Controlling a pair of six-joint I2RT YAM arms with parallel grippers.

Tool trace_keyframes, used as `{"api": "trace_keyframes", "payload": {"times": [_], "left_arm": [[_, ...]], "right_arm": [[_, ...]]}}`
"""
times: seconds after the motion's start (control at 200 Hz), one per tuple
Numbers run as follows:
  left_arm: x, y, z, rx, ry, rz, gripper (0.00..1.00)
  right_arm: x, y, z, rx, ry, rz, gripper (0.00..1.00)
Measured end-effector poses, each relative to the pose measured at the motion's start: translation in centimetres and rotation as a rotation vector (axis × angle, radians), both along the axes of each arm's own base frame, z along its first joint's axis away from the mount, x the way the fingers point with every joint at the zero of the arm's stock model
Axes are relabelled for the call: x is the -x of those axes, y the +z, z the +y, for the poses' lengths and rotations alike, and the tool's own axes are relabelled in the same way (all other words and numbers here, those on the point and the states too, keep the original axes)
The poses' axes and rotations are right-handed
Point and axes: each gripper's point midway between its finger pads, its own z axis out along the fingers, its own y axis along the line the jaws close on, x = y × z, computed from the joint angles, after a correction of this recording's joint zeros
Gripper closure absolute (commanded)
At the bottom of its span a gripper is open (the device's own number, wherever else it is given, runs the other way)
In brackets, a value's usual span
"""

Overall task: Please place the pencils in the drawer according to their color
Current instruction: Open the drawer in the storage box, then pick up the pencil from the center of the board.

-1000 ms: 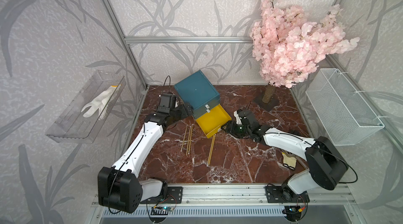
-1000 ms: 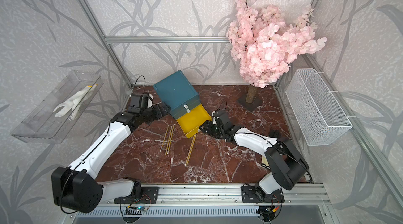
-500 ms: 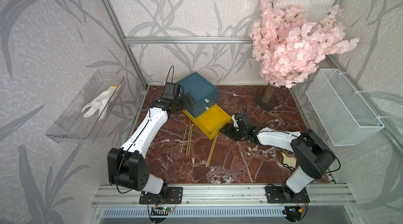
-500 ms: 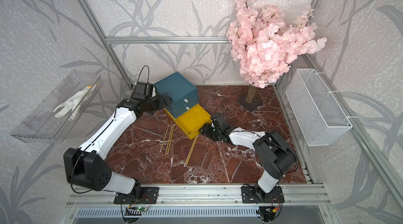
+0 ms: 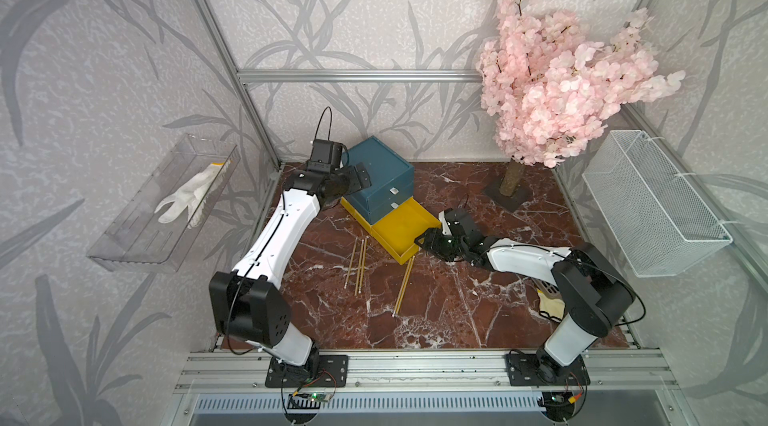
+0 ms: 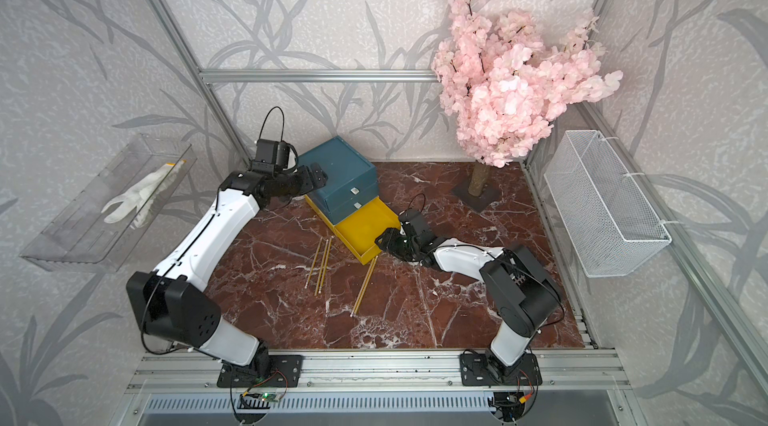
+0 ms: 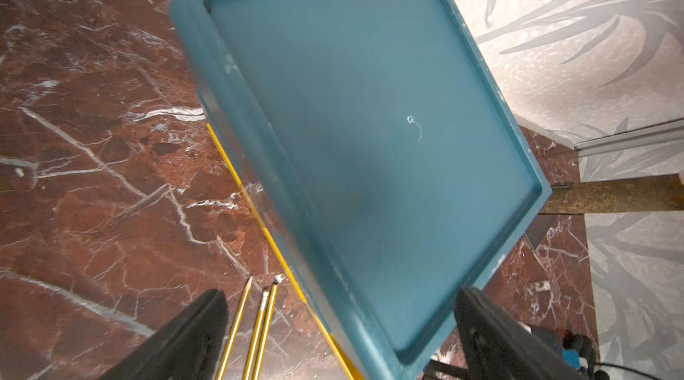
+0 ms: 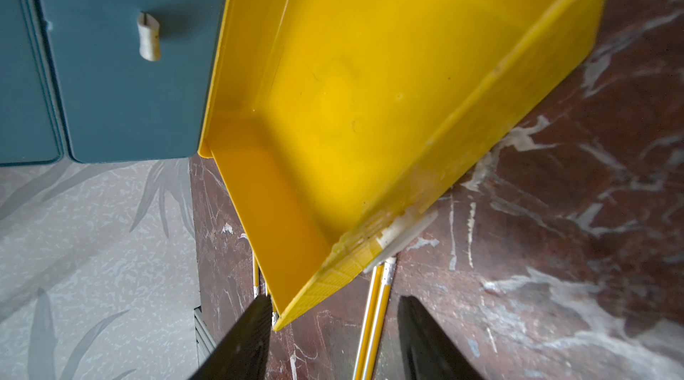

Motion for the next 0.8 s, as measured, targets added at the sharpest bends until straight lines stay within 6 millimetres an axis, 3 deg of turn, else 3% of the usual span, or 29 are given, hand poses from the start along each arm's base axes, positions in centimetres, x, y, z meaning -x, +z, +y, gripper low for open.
{"api": "trace_keyframes", "payload": {"times": [0.185,0.425,0.61,0.8], "left_arm": [[5.9,-2.7,1.7,-0.063,-0.004,0.098,0.00],[12.7,-10.7,3.0,-0.099,0.006,0.349,0.00],[16.8,-16.4,3.5,-0.102,0.031,0.536,0.11],[19.3,-19.7,3.8,-0.112,0.057,0.653,0.25]], "right_arm": [[0.0,0.0,0.0,-0.006,-0.006,0.002,0.42],[0.8,0.4,-0.6,-0.015,-0.010,0.001,0.42],[1.6,1.9,-1.3,-0.036,-0.013,-0.028,0.42],[1.8,3.6,-1.6,-0.057,-0.017,-0.061,0.42]]}}
